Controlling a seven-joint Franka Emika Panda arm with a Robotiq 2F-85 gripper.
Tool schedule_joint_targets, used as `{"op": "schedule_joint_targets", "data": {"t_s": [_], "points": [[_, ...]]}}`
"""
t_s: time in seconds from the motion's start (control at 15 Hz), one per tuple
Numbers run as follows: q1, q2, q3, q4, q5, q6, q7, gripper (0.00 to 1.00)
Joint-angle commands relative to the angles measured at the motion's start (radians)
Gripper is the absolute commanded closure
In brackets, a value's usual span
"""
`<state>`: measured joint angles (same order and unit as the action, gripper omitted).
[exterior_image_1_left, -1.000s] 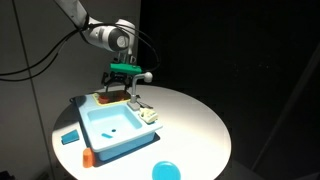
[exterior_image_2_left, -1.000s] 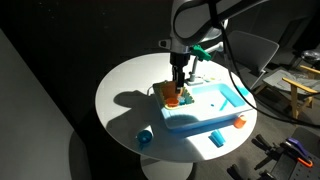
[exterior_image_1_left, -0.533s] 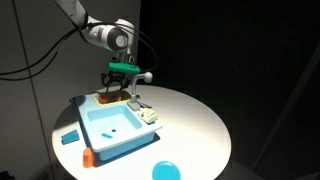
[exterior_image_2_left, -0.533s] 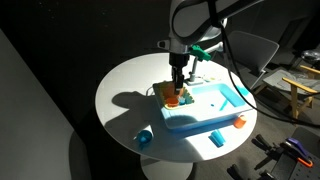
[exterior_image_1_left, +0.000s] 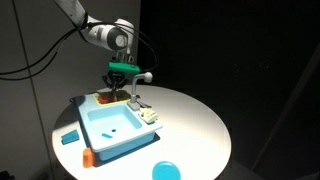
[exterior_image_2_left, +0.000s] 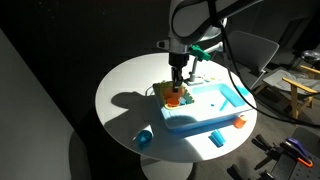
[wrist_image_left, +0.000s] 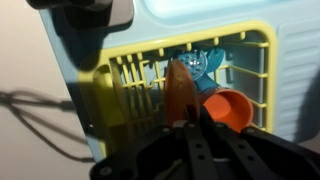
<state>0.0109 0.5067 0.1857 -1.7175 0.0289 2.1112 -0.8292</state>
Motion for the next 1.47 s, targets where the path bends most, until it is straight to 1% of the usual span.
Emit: {"op": "schedule_joint_targets", "data": {"t_s": [0.0,0.07,0.6,1.4], "points": [[-0.009,0.006,0.008,0.027,0.020,-0.033,-0.032,1.00],[-0.008,0.004,0.008,0.024,0.019,-0.033,-0.030,0.99],[0.017,-0.041,0.012,-0.009,0.009,-0.034,0.002,0.99],[0.062,-0.129,0.010,-0.032,0.006,-0.099,0.076,0.99]]}}
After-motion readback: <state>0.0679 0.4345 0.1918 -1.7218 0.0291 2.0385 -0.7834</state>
